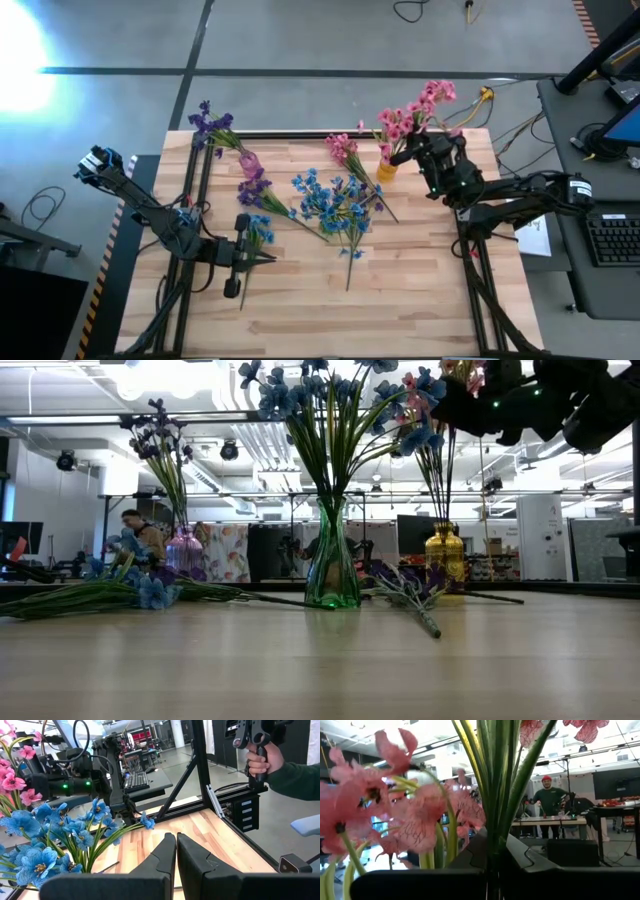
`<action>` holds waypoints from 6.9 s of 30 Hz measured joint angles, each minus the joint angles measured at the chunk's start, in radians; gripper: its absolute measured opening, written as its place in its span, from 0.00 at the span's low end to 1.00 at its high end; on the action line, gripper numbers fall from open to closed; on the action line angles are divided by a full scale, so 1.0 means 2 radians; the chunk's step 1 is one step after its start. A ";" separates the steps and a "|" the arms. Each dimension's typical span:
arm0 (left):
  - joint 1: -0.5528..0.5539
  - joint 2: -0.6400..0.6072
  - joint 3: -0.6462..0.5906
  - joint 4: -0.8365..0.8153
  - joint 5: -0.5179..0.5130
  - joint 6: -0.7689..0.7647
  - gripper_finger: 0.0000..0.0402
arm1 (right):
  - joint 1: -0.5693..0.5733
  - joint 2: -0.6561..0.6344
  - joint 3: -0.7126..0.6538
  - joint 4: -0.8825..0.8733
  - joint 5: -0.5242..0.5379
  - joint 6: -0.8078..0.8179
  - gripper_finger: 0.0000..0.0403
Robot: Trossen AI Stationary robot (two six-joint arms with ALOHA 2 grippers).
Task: Sort flowers into vase by color
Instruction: Put the bottom pink flowers into the yellow vase, then put the right violet flowers into the violet vase
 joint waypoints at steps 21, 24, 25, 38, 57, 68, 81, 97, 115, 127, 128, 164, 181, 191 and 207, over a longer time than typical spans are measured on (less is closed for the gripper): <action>0.000 0.000 0.000 0.000 0.000 -0.002 0.00 | 0.000 0.000 0.000 -0.080 0.012 0.031 0.28; 0.000 0.000 0.000 0.000 0.000 -0.002 0.00 | 0.000 0.000 -0.001 -0.101 0.012 0.043 0.34; 0.000 0.000 0.000 0.000 0.000 -0.002 0.00 | 0.000 -0.001 -0.001 -0.108 0.012 0.047 0.36; 0.000 0.000 0.000 0.000 0.000 -0.003 0.00 | 0.033 -0.013 -0.001 -0.251 0.039 0.118 0.59; 0.000 0.000 0.000 -0.001 0.000 -0.016 0.00 | 0.075 -0.084 -0.001 -0.333 0.078 0.117 0.68; 0.000 0.000 0.000 -0.006 -0.019 -0.020 0.00 | 0.075 -0.119 -0.001 -0.409 0.077 0.163 0.74; 0.000 0.000 0.000 -0.066 -0.034 -0.204 0.00 | 0.075 -0.145 0.050 -0.628 0.025 0.309 0.77; 0.000 0.015 0.000 -0.302 -0.002 -0.616 0.00 | 0.113 -0.142 0.127 -0.848 0.019 0.417 0.77; 0.000 0.072 0.003 -0.404 0.150 -0.812 0.00 | 0.161 -0.129 0.126 -0.905 -0.058 0.538 0.77; -0.001 0.101 0.075 -0.417 0.149 -0.705 0.00 | 0.176 -0.030 0.126 -0.912 -0.214 0.645 0.74; -0.001 0.104 0.084 -0.420 0.147 -0.688 0.00 | 0.181 -0.019 0.126 -0.909 -0.221 0.652 0.73; -0.005 0.180 0.150 -0.429 0.040 -0.518 0.00 | 0.366 0.260 0.211 -0.720 -0.131 0.818 0.72; -0.005 0.180 0.147 -0.435 0.039 -0.510 0.00 | 0.361 0.362 0.365 -0.885 -0.096 0.838 0.71; -0.005 0.180 0.146 -0.437 0.039 -0.511 0.00 | 0.351 0.401 0.386 -0.930 -0.097 0.854 0.65; -0.005 0.180 0.144 -0.439 0.039 -0.511 0.00 | 0.367 0.367 0.383 -1.089 -0.214 0.803 0.39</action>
